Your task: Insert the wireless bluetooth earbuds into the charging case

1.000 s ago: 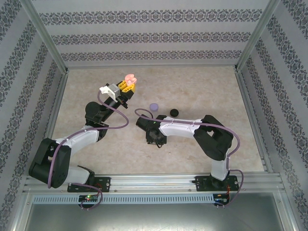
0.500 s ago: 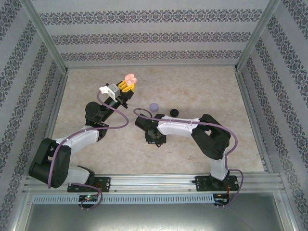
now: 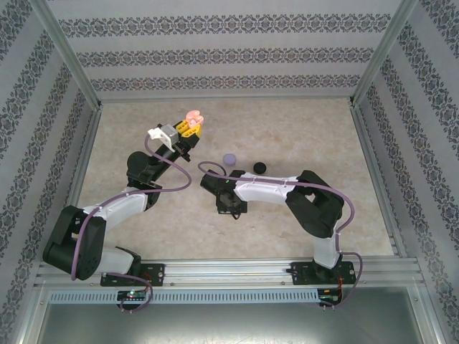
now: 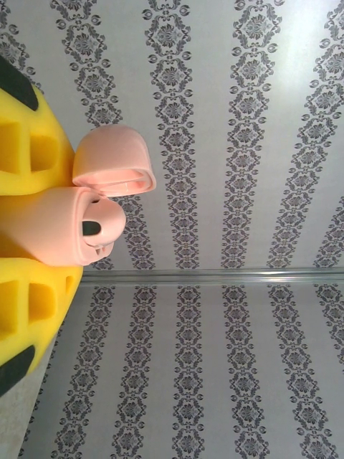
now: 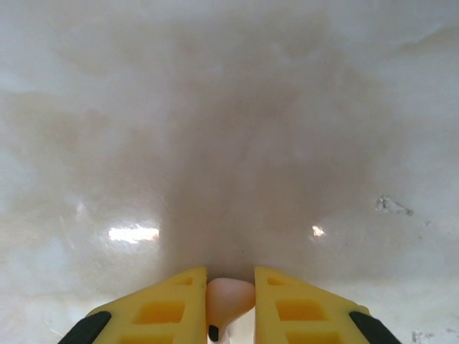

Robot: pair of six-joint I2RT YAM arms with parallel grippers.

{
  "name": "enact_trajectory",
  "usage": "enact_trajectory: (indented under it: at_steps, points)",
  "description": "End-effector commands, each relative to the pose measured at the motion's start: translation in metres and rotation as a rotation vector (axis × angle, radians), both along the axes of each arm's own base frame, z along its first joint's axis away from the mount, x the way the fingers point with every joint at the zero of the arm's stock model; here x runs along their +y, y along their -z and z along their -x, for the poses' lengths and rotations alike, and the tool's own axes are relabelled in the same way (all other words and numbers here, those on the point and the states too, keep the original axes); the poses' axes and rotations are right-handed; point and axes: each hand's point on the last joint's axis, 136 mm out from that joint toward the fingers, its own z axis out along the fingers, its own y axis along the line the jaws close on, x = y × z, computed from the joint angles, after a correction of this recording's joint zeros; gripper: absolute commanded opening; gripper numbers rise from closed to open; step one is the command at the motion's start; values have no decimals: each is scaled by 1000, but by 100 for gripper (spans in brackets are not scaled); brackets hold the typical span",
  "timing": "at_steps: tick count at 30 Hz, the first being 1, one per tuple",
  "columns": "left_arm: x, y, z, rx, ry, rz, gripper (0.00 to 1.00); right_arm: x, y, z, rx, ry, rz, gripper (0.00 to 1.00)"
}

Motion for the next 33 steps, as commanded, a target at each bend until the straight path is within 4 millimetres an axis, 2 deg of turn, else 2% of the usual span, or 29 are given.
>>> enact_trajectory:
  at_steps: [1, 6, 11, 14, 19, 23, 26, 29, 33]
  points:
    - [4, -16, 8, -41, 18, 28, 0, 0, -24, -13, -112, -17, -29, 18]
    - [3, -20, 11, -41, 35, 26, 0, -17, -59, -27, -210, -1, -73, 18]
    - [-3, -25, 18, -47, 82, 19, 0, -41, -106, -47, -327, 20, -133, 18]
    - [-10, -27, 23, -44, 137, 6, 0, -56, -145, -62, -418, 25, -190, 18]
    - [-23, -26, 28, -33, 219, -23, 0, -76, -224, -88, -593, 8, -299, 19]
    - [-37, -22, 31, -23, 284, -48, 0, -78, -289, -100, -740, -48, -382, 18]
    - [-50, -20, 34, -17, 334, -76, 0, -73, -331, -102, -842, -115, -430, 19]
    - [-64, -18, 37, -16, 375, -105, 0, -67, -363, -100, -923, -181, -475, 19]
    - [-80, -19, 37, -17, 408, -118, 0, -59, -391, -94, -994, -252, -533, 19]
